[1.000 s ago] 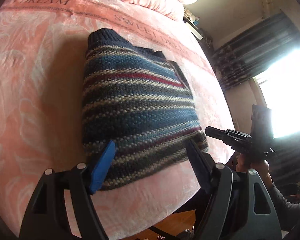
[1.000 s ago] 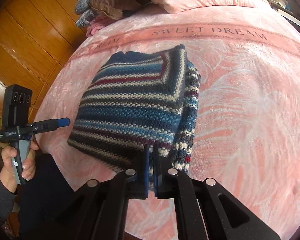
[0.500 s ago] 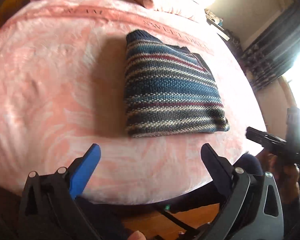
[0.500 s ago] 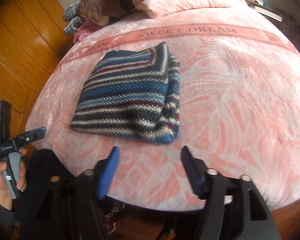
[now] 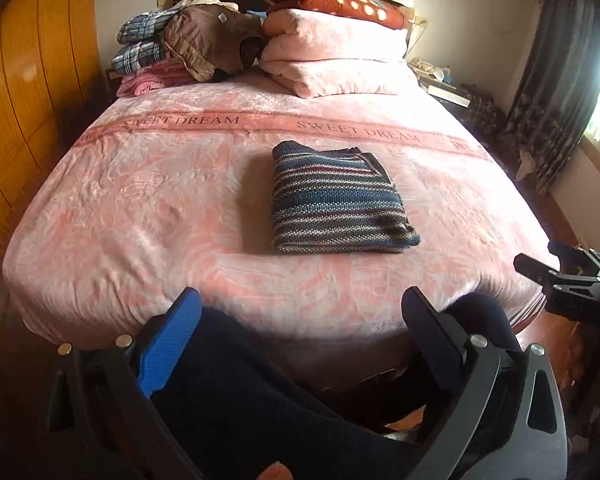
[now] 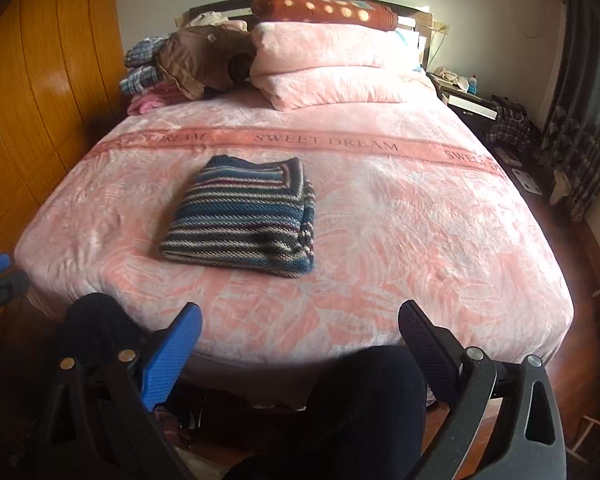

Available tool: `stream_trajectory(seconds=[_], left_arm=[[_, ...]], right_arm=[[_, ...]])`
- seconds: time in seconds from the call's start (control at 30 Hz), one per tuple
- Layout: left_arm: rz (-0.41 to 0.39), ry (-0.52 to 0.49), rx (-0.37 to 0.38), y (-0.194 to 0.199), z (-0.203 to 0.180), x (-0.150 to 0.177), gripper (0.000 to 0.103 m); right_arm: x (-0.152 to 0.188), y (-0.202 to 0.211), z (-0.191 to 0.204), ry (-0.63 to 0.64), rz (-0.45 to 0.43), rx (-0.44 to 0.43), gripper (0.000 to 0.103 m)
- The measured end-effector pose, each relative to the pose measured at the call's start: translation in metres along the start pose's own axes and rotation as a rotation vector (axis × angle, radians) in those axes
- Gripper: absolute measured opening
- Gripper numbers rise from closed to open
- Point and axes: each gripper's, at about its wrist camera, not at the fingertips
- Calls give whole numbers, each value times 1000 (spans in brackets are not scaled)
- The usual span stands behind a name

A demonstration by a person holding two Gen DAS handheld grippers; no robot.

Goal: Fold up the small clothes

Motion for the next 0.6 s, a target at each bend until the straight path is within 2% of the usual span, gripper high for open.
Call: stream_trajectory(seconds=[0.07,0.2,0.33,0.4,0.47,0.6], left_arm=[[26,-23,4,13,-4,-3,100],[-14,11,44,45,-7,-9,100],[-57,-32,-7,65,-16,-13,100],[-56,-43,-9,60,-20,-11,100],[-16,-46,-6,48,-24,-8,100],[1,-23,38,38,-27,-5,100]], right_arm=[[-5,22,6,2,-14,3,99],[-12,53,23,48,-12,47,99],[-10,75,33,66,-59,82,99],[-9,78,35,60,-72,92,99],[-9,75,34,48,-68,93,99],[-7,67,33,30,-52,92,99]])
Point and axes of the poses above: each gripper's, at about its wrist camera, not at the fingertips, and y roughly against the way its jaws point, z to its left, x to its underside, and after that the axes turned 7 degrees about -y, right-handed
